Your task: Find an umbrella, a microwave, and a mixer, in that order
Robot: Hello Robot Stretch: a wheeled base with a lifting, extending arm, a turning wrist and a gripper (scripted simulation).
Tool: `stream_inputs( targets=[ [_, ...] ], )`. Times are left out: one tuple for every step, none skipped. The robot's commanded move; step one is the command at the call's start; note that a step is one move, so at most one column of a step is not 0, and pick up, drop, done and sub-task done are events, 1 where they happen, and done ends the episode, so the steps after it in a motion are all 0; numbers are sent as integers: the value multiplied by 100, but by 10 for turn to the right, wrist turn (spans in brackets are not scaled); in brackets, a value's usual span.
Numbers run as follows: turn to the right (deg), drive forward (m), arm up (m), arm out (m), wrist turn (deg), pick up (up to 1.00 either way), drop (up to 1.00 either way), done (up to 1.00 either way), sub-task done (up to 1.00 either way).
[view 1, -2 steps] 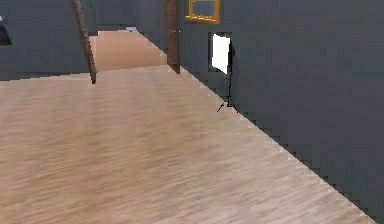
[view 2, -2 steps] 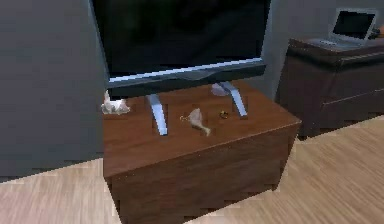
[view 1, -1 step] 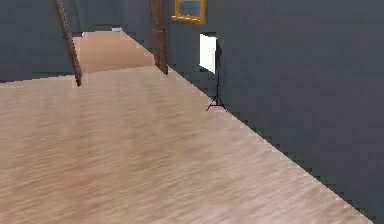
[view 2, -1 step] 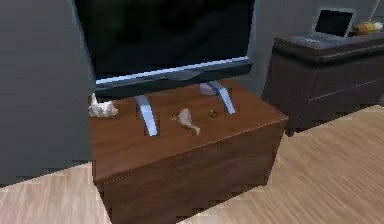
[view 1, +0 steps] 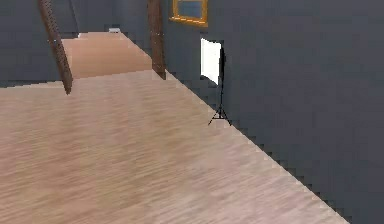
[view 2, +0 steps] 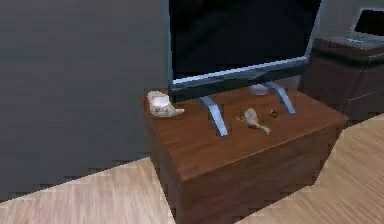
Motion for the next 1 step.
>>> stream_inputs(
  targets=[
    [120,0,0,0,0,0,0,0,0]
  ],
)
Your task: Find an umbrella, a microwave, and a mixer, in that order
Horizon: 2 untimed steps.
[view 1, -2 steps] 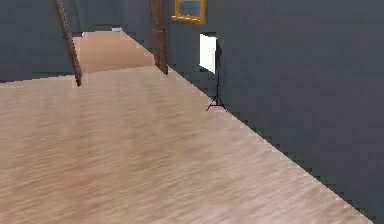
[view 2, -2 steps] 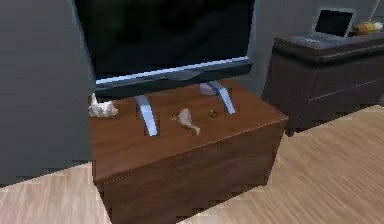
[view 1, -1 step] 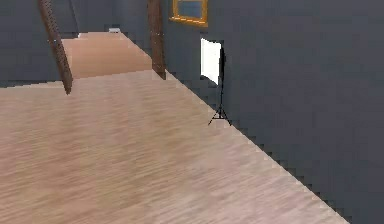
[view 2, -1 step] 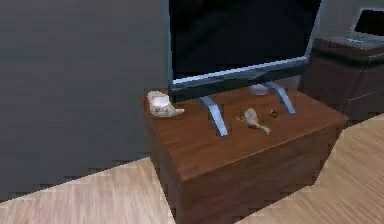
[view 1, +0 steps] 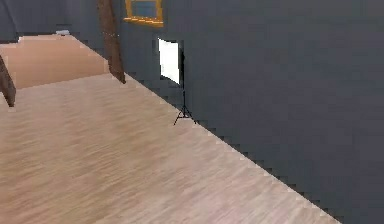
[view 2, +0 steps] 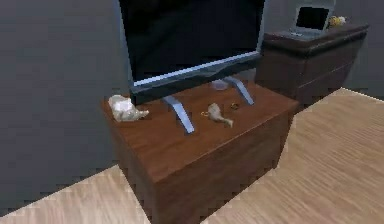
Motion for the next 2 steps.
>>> stream_inputs(
  targets=[
    [30,0,0,0,0,0,0,0,0],
    [0,100,0,0,0,0,0,0,0]
  ],
)
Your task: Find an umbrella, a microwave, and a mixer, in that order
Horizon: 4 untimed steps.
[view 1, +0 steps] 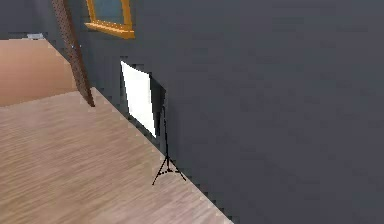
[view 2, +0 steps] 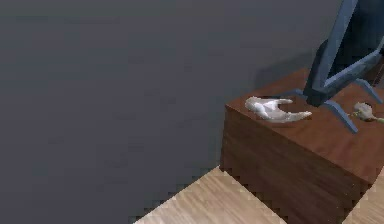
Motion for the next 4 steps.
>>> stream_inputs(
  targets=[
    [0,30,0,0,0,0,0,0,0],
    [-120,0,0,0,0,0,0,0,0],
    [0,0,0,0,0,0,0,0,100],
    [-450,0,0,0,0,0,0,0,0]
  ],
)
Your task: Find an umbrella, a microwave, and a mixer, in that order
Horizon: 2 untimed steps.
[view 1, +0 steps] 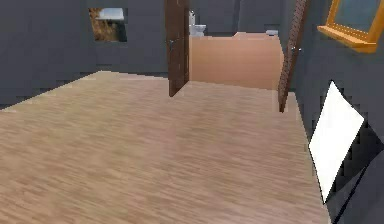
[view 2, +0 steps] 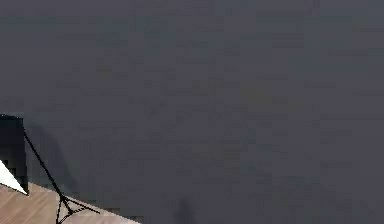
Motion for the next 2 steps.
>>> stream_inputs(
  targets=[
    [-120,0,0,0,0,0,0,0,0],
    [0,55,0,0,0,0,0,0,0]
  ],
)
